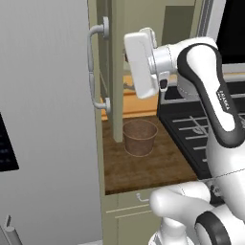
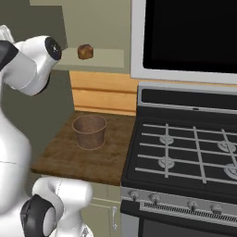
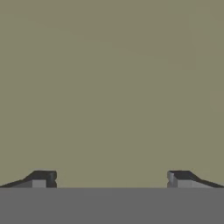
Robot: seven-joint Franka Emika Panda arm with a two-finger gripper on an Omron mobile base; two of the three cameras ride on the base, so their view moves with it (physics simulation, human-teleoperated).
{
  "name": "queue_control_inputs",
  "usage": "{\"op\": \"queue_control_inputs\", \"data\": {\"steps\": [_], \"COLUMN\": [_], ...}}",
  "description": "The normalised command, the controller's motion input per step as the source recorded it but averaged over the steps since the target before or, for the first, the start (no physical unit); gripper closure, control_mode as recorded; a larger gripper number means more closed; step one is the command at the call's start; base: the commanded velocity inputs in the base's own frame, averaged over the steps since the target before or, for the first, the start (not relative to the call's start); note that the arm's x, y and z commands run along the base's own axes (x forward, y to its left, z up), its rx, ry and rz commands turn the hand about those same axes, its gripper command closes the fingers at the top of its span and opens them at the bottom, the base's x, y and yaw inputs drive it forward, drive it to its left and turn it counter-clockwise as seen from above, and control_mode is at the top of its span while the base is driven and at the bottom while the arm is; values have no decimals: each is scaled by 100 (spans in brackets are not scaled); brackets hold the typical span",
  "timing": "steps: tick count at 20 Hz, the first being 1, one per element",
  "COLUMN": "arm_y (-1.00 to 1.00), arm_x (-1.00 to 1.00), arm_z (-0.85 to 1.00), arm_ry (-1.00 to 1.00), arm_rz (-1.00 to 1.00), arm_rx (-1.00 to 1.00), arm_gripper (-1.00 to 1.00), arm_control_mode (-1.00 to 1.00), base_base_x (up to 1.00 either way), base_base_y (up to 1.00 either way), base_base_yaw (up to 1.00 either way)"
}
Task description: Open the cabinet, pick up the bread from the cabinet and place it in the basket. Then move the basket to the dining counter.
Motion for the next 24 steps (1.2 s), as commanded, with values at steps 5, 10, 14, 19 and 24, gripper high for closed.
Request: {"op": "queue_control_inputs", "data": {"steps": [5,10,14,19,24], "arm_y": [-93,-97,-77,-38,-34], "arm_x": [7,0,-24,-49,-54], "arm_z": [-16,-2,-24,-23,11], "arm_ry": [-13,-29,-52,-51,-25], "arm_rz": [-11,-10,-12,-18,-10], "arm_rx": [-23,-28,-37,-45,-43], "arm_gripper": [-100,-100,-100,-100,-100], "arm_control_mode": [-100,-100,-100,-100,-100], "base_base_x": [0,0,0,0,0], "base_base_y": [0,0,0,0,0], "base_base_yaw": [0,0,0,0,0]}}
